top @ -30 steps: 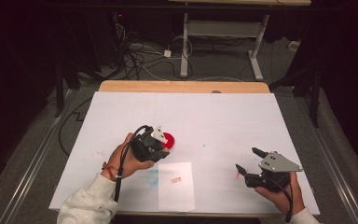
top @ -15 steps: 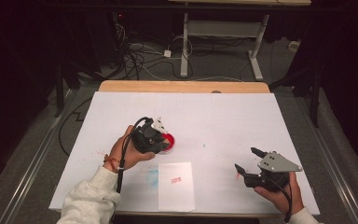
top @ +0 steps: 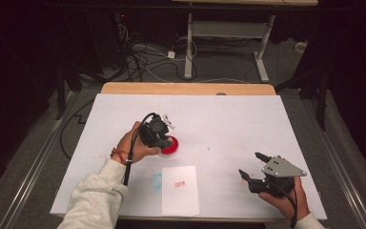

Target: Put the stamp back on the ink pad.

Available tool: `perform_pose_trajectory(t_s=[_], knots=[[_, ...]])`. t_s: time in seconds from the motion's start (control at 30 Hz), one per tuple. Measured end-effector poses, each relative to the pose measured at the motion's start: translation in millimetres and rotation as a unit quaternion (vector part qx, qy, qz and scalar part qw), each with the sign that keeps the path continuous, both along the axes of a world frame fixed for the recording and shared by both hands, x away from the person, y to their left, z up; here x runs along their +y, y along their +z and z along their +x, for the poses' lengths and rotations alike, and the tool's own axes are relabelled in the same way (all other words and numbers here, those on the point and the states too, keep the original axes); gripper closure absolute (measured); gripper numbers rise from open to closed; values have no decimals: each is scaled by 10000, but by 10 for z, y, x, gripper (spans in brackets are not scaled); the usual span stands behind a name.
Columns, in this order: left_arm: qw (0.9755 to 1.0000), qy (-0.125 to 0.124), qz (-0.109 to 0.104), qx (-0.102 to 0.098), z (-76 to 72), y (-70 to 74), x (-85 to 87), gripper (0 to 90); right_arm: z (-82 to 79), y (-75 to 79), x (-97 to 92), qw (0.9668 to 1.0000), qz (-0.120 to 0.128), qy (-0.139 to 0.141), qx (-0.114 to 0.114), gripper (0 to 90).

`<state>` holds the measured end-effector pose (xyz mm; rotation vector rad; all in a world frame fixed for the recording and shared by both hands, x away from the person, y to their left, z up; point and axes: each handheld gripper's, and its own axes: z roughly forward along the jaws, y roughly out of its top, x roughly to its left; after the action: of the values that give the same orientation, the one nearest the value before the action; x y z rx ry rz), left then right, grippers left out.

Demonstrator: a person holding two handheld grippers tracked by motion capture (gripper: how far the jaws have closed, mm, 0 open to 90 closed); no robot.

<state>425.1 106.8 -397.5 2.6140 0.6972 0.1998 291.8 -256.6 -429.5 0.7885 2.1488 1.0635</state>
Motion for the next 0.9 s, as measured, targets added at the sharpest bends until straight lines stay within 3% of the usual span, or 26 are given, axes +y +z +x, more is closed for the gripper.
perform_pose_trajectory(t_s=[0.3, 0.57, 0.9], knots=[[9993, 164, 236, 257, 202, -184, -16, 733, 4, -12, 3, 10000, -47, 43, 49, 240], [9982, 190, 362, 435, 265, -313, -41, 733, 5, -16, 4, 9999, -64, 56, 64, 240], [9980, 223, 418, 429, 272, -356, -66, 732, 2, -21, 18, 9999, -103, 98, 77, 241]])
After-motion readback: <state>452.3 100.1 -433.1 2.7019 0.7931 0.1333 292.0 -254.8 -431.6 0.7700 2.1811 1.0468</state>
